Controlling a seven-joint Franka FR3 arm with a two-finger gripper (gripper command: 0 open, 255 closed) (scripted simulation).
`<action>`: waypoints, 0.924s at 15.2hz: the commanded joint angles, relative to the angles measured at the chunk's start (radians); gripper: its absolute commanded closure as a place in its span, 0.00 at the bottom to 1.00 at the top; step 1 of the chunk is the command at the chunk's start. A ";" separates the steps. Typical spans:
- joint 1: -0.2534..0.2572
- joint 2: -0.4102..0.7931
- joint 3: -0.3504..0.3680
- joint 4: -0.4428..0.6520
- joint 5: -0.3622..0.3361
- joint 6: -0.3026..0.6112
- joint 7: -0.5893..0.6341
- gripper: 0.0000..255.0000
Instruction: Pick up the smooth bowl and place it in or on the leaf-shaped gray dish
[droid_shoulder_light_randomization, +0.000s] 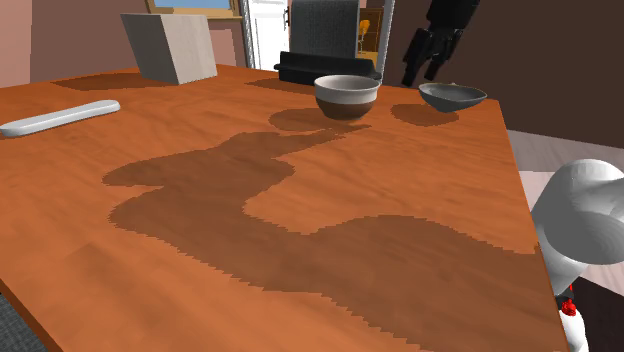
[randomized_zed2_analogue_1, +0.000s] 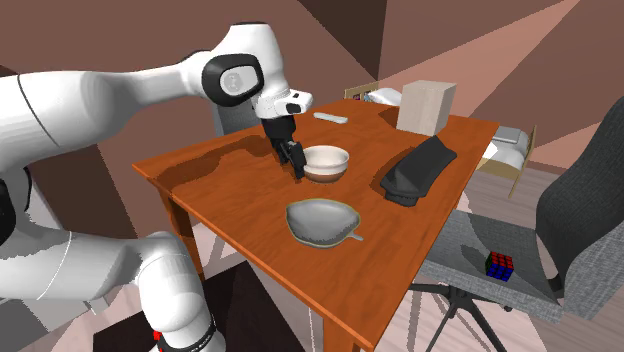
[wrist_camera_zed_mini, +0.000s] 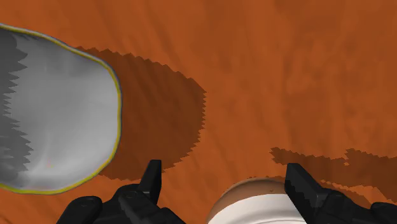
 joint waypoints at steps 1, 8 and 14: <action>0.000 0.000 0.000 0.000 0.000 0.000 0.000 0.00; -0.007 0.334 -0.077 0.235 0.090 0.020 0.007 0.00; -0.007 0.456 -0.104 0.295 0.136 0.049 0.003 0.00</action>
